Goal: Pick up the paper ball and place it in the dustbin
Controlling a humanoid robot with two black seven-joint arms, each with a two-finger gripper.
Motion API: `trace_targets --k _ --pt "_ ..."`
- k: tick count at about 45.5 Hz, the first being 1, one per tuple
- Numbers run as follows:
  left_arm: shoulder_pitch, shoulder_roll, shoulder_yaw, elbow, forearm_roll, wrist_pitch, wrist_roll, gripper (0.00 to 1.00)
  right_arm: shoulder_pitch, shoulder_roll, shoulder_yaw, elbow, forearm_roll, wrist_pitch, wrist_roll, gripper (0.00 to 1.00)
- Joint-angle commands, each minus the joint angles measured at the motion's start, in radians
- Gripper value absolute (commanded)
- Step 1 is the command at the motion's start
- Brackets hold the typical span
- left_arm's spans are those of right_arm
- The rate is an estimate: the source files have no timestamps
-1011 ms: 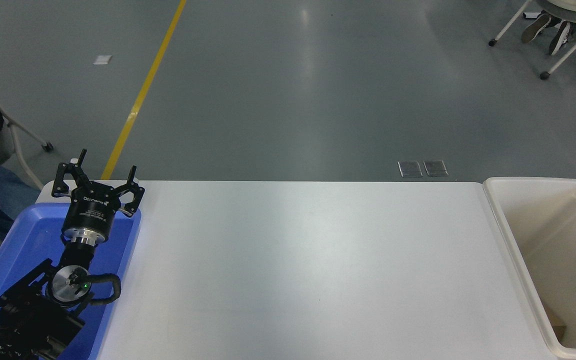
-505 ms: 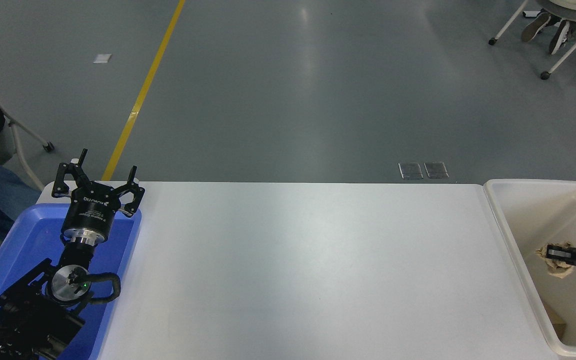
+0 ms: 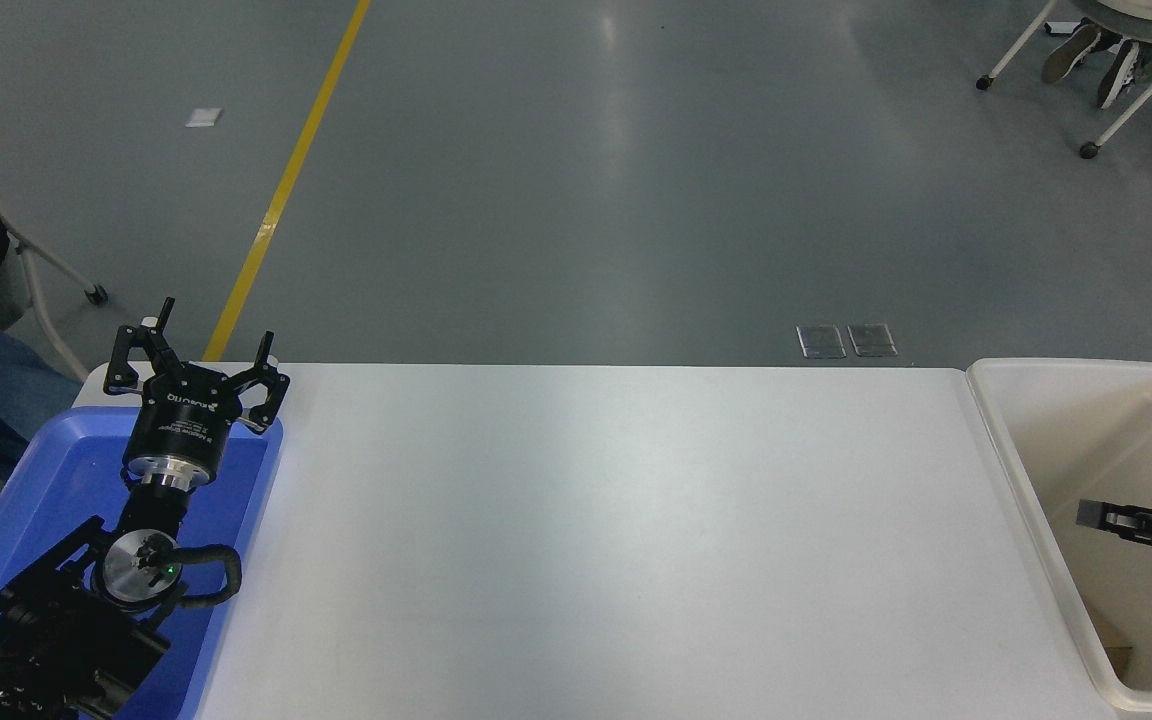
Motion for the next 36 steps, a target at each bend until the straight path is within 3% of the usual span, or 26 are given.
trace_targets --k 1,7,13,17,26,36 --pt "-0.002 0.000 0.000 0.000 0.002 -0.004 0.002 1.00 0.088 -0.029 -0.016 0.145 -0.002 0.014 -0.003 1.00" --pt "-0.002 0.000 0.000 -0.002 0.003 -0.007 0.005 1.00 0.302 -0.152 -0.158 0.375 0.004 0.027 -0.003 1.00" --pt "-0.002 0.000 0.000 -0.002 0.003 -0.007 0.007 1.00 0.582 -0.183 -0.430 0.567 0.028 0.078 -0.002 1.00" --pt "-0.002 0.000 0.000 0.000 0.002 -0.007 0.007 1.00 0.762 -0.181 -0.600 0.719 0.117 0.150 0.000 1.00" --pt "0.000 0.000 0.000 0.000 0.002 -0.007 0.007 1.00 1.115 -0.083 -0.812 1.001 0.388 0.348 0.003 1.00" --pt "0.000 0.000 0.000 0.000 0.002 -0.005 0.005 1.00 1.326 0.084 -0.822 1.078 0.590 0.546 0.003 1.00"
